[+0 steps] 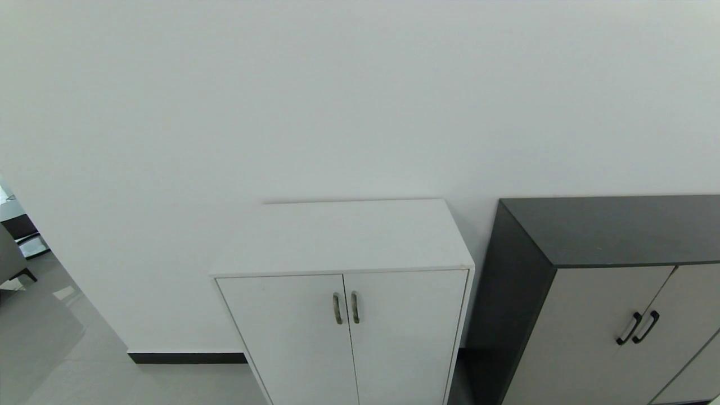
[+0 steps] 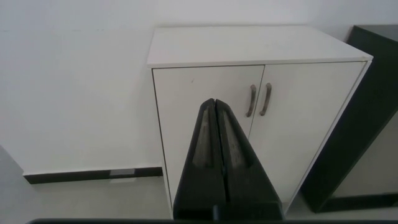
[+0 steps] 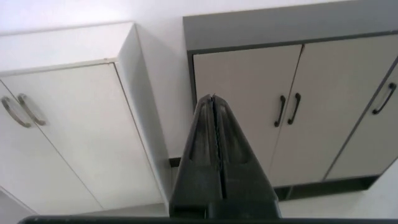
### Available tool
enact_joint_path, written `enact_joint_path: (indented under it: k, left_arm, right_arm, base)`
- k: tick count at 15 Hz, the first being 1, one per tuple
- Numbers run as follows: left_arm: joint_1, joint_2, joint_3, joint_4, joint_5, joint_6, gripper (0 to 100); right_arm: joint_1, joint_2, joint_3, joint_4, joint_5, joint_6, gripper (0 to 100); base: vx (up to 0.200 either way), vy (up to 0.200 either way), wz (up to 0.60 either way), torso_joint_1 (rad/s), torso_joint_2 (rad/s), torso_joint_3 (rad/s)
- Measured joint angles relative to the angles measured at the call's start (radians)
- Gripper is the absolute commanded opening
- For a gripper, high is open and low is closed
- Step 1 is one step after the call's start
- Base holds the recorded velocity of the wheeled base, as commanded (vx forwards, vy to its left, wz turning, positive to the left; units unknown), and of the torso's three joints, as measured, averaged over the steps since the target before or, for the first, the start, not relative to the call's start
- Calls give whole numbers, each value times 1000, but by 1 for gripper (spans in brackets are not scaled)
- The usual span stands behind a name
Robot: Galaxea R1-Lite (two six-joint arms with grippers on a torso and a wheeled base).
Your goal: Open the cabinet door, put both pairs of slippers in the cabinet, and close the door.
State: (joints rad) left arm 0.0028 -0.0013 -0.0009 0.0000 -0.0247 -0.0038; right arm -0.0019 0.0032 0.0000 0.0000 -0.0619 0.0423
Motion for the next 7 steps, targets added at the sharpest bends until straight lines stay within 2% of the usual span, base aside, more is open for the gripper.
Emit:
enact_joint_path:
  k: [7]
  left_arm:
    - [0,0,-1,0,0,0,0]
  right_arm:
    - [0,-5,0,0,0,-3,0]
  base:
    - [0,0,0,0,0,0]
